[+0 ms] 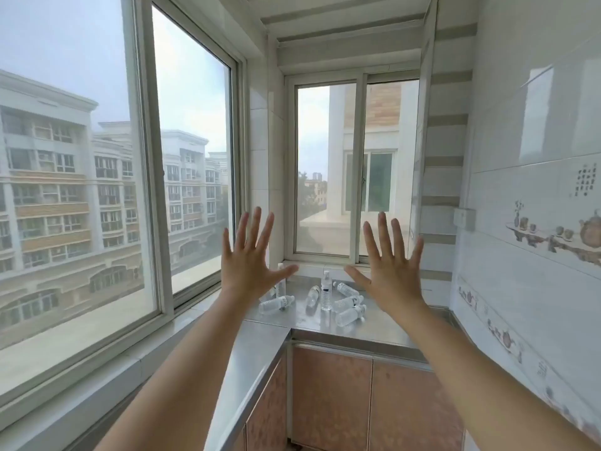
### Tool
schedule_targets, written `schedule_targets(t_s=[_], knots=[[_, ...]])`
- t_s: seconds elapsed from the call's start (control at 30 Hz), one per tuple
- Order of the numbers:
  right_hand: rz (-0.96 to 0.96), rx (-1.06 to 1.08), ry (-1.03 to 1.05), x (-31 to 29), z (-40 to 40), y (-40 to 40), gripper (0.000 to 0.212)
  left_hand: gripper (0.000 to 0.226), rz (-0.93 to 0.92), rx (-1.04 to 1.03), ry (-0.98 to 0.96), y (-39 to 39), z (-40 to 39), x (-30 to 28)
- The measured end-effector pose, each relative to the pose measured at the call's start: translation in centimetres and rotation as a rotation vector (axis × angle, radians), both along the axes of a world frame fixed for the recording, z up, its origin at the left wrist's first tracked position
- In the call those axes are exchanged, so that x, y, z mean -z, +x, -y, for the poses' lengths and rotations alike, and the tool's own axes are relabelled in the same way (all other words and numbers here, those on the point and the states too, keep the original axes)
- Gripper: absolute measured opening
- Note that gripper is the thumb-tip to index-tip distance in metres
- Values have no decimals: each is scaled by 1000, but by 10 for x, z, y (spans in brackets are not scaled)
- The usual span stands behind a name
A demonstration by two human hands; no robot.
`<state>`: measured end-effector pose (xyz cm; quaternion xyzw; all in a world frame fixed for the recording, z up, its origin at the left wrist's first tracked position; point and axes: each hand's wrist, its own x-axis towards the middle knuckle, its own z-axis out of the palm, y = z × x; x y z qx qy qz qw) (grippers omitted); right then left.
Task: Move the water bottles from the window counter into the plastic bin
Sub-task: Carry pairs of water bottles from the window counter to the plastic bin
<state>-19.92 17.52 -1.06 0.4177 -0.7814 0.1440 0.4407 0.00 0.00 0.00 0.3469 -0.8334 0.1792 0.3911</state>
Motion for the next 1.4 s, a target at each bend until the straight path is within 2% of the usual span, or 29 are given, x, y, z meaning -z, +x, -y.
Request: schedule_targets(t_s=[0.07, 0.27, 0.63, 0.77, 1.07, 1.23, 1.4], knots=[[80, -2, -24, 9, 7, -12, 92, 113, 25, 41, 46, -18, 5, 11], [143, -47, -45, 64, 38, -73, 79, 101, 60, 119, 137, -86, 29, 66], [311, -163, 25, 140, 100, -179, 63, 76, 101, 101, 373, -194, 70, 168], [351, -161, 63, 168, 125, -209, 60, 74, 147, 88, 367, -221, 93, 193], [468, -85, 254, 223, 223, -291, 66, 75, 268, 74, 432, -306, 209, 245], [545, -20, 384, 250, 282, -335, 65, 81, 320, 152, 520, -362, 276, 275], [612, 41, 426, 266, 330, -380, 62, 84, 406, 216, 552, -418, 333, 296]])
